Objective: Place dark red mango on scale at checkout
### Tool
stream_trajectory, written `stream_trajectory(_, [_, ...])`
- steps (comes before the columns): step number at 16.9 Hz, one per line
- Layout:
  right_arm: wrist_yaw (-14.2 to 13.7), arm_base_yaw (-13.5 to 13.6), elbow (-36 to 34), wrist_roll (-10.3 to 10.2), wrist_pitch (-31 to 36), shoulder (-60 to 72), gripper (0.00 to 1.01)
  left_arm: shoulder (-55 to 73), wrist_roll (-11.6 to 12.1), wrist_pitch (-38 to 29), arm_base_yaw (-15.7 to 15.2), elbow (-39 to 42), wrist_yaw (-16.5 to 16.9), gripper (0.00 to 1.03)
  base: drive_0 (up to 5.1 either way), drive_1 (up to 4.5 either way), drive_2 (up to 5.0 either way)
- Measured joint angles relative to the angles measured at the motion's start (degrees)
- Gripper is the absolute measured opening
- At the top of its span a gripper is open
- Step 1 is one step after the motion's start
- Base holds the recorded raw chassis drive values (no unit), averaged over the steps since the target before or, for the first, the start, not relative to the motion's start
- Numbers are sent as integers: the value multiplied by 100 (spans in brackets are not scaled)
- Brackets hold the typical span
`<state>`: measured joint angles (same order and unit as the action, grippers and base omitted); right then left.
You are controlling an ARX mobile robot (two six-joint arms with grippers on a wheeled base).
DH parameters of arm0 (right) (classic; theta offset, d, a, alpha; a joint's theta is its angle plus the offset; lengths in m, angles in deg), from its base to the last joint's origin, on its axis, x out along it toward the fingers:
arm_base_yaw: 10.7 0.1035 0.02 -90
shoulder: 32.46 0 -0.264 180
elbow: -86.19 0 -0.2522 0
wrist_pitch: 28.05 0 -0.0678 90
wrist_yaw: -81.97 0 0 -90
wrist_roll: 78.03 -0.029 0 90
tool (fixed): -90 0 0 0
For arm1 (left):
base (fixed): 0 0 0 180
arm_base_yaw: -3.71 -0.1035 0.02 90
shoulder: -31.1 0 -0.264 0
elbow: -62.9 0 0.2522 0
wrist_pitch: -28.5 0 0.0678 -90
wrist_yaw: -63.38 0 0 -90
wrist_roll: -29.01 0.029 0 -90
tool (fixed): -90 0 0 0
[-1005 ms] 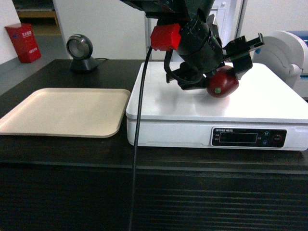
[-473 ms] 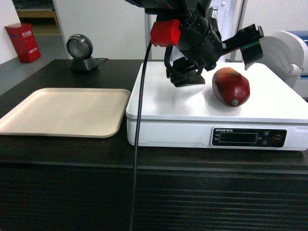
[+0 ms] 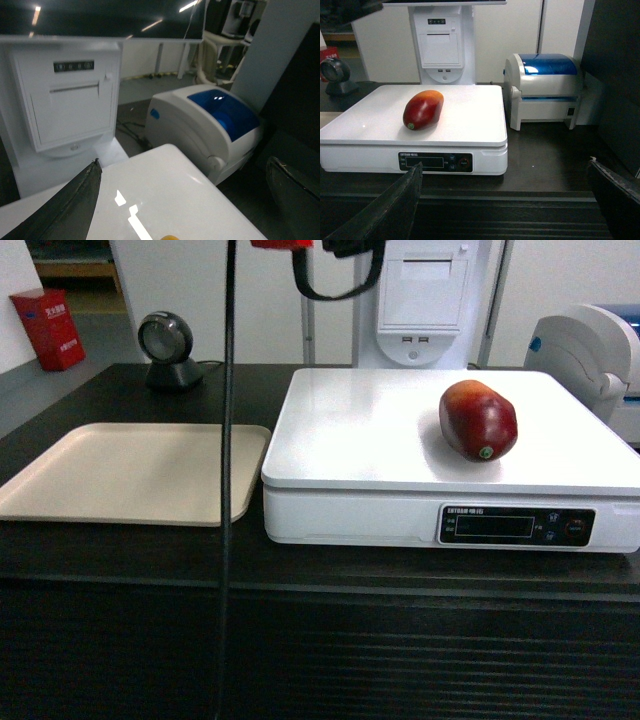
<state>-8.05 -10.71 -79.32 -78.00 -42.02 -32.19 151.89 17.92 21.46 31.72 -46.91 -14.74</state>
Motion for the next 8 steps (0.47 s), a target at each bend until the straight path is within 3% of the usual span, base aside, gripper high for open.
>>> stream_trajectory(4, [0,0,0,0,0,0,98,-734,256,-715,-841,1056,-79,98,0,0,0])
stream_trajectory(6, [-2,0,0,0,-2,0,98,-1534,717,-986,-1377,2083,-1744,80,0,0,0])
stream_trajectory(7, [0,0,0,0,2,0,98,-2288,870,-1370,-1860,3029,-1893,67,0,0,0])
stream_trajectory(8, [0,0,0,0,-2,0,98,-2951,946,-1711,-2409,3777,-1554,57,0,0,0])
